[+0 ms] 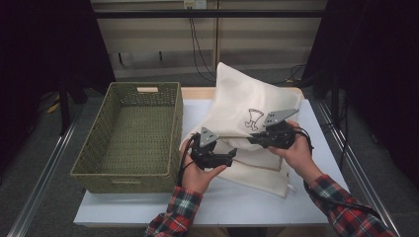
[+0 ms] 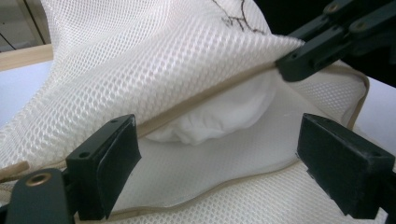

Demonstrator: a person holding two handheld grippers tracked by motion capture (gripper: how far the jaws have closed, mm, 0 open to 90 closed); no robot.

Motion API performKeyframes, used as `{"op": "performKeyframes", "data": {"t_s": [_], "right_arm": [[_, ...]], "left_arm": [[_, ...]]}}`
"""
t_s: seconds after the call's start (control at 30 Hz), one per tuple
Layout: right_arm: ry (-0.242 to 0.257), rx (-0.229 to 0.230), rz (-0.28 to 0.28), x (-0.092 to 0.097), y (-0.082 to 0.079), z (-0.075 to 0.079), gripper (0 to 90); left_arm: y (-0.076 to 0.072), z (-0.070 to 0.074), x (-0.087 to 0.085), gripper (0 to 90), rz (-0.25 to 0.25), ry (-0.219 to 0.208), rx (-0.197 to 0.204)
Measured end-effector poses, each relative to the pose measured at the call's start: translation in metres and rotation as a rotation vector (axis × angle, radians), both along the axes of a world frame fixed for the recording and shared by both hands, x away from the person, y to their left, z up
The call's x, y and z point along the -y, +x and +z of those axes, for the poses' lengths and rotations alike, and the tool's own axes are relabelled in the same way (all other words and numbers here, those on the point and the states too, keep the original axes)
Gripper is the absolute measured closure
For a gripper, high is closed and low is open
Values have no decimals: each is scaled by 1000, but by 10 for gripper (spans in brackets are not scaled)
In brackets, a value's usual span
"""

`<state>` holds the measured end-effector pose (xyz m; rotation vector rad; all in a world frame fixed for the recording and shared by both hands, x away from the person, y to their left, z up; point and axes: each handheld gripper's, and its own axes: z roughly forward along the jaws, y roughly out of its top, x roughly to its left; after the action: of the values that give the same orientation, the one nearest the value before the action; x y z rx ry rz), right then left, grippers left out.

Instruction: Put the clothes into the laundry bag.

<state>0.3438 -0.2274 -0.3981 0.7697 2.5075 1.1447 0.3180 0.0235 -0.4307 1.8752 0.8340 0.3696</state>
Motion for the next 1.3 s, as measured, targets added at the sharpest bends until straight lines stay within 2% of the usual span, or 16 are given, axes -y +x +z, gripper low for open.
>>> {"op": "performKeyframes", "data": {"t_s": [0.1, 0.13, 0.23, 0.27, 0.33, 0.6, 0.67, 0.97, 1.3], "right_arm": [[8, 4, -3, 0, -1, -4, 849], [5, 7, -3, -1, -2, -5, 849], [5, 1, -3, -3, -3, -7, 848], [-1, 2, 0, -6, -4, -11, 847], [-5, 1, 3, -9, -6, -14, 847], [-10, 7, 14, -18, -12, -27, 846], [-7, 4, 14, -20, -14, -31, 845], [3, 9, 8, -21, -22, -47, 846], [-6, 6, 8, -22, -26, -56, 847]], "left_arm": [[-1, 2, -1, 114, 2, 7, 16], [-1, 3, -1, 108, 6, -5, 13], [-2, 4, -3, 104, 2, -1, 22], [-3, 5, -4, 101, 16, -8, 26], [-3, 5, -6, 99, 9, 8, 30], [-3, 4, -13, 92, 23, 14, 27], [-3, 4, -13, 92, 31, 4, 25], [-2, 4, -12, 92, 27, 21, 33], [-2, 2, -11, 91, 26, 17, 28]]}}
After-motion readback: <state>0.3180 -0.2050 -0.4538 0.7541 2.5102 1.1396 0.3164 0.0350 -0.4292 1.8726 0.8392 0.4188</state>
